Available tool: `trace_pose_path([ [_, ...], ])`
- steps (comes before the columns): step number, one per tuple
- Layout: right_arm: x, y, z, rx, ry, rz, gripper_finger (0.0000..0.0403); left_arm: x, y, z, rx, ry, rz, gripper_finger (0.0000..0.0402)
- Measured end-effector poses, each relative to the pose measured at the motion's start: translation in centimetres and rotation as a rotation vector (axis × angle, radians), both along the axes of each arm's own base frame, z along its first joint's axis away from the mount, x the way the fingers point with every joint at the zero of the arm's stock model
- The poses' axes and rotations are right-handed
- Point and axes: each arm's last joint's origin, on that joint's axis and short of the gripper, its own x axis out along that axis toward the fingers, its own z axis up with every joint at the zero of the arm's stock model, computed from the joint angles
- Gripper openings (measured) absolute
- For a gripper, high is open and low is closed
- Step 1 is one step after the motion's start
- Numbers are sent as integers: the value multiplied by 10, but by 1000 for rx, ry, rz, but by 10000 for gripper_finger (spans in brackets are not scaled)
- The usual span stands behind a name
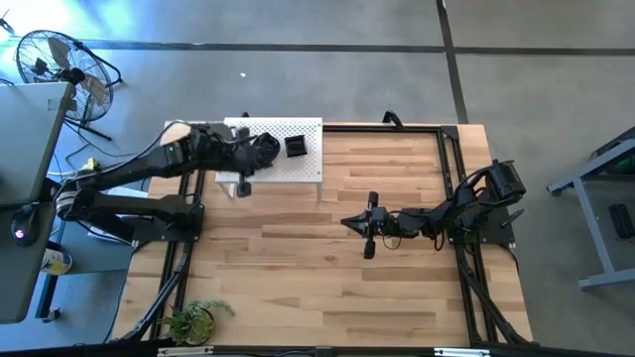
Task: Pick & Place Mini shaped plates
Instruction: Return to Home Position
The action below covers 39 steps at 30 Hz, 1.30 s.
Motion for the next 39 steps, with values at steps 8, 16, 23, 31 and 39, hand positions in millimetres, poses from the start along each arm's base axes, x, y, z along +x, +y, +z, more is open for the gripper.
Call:
trace_pose_path([
  [8, 0, 1, 2, -37, 2, 29, 1, 15, -24, -54, -105, -323, 1, 10],
  [16, -14, -9, 26, -70, 128, 33, 0, 12, -43, -87, -137, -402, -74, 1],
  [23, -43, -28, 59, -146, 193, -37, 0, -8, -47, -84, -177, -357, -58, 1],
  [31, -76, -46, 72, -160, 255, -164, 0, -25, -54, -86, -146, -428, -72, 1],
  [39, -109, -62, 38, -90, 90, -57, 0, -30, -55, -112, -161, -470, -42, 1],
])
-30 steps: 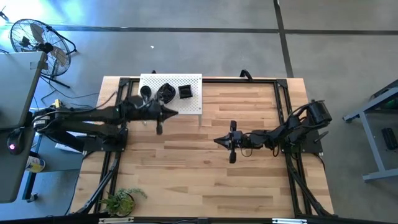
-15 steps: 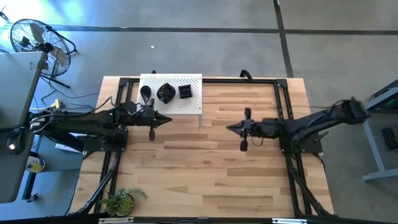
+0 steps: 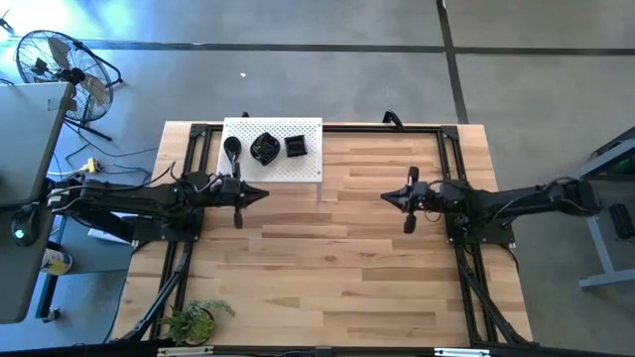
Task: Pick & Place Mini shaped plates
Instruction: Return to Home Position
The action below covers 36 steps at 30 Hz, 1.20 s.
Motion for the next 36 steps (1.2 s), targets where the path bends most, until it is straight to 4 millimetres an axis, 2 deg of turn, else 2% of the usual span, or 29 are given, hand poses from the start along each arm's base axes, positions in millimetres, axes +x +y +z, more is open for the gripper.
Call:
trace_pose_path([
  [4, -15, -11, -11, 51, -67, 31, 0, -7, -1, 0, 2, -14, 3, 1],
  [11, -26, -25, -9, 9, -67, -44, 0, -23, -1, 1, 2, -6, 33, 1],
  [20, -32, -27, -10, -10, -47, -89, 0, -48, -2, 3, 0, -48, 69, 1],
  [25, -34, -28, -10, -16, -45, -127, 0, -60, -3, -7, 8, -119, 74, 1],
  [36, -40, -30, -9, 12, -62, -232, 0, -58, 0, -16, 20, -111, 170, 1],
])
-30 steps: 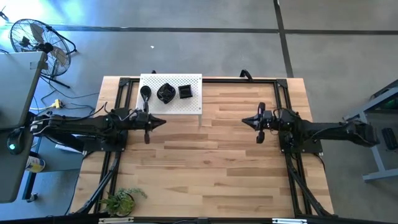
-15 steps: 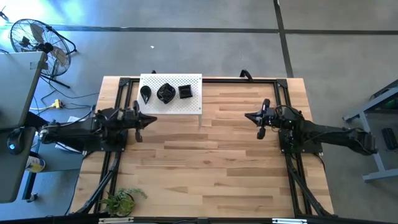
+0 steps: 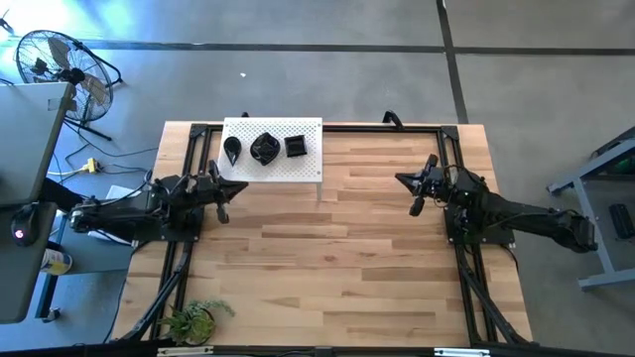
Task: Pick & Place Mini shaped plates
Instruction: Return to Home Position
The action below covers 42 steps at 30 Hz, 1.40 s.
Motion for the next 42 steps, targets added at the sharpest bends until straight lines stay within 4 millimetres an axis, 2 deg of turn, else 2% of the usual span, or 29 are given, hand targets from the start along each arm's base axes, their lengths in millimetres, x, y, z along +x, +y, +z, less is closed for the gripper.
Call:
trace_pose_path([
  [4, -2, -4, 0, -5, 8, -97, 0, 4, 1, -15, -27, -8, 29, 1],
  [7, -3, -6, 0, 0, 2, -157, 0, 6, -1, -15, -36, -44, -46, 1],
  [16, -7, 1, 6, -38, -57, -4, 0, 7, -3, -19, -58, -3, -123, 1],
  [20, -17, 1, 1, -26, -22, -64, 0, 7, -4, -20, -87, -5, -147, 1],
  [24, -21, 1, 3, -57, -48, -45, 0, 7, -4, -20, -102, -7, -158, 1],
  [29, -23, -6, 3, -27, -51, -204, 1, 7, -4, -21, -102, -4, -158, 1],
  [33, -22, -6, 2, 31, -69, -205, 1, 8, -4, -21, -98, 1, -159, 1],
  [42, -22, -6, 2, 35, -76, -193, 1, 8, -4, -21, -98, 3, -161, 1],
])
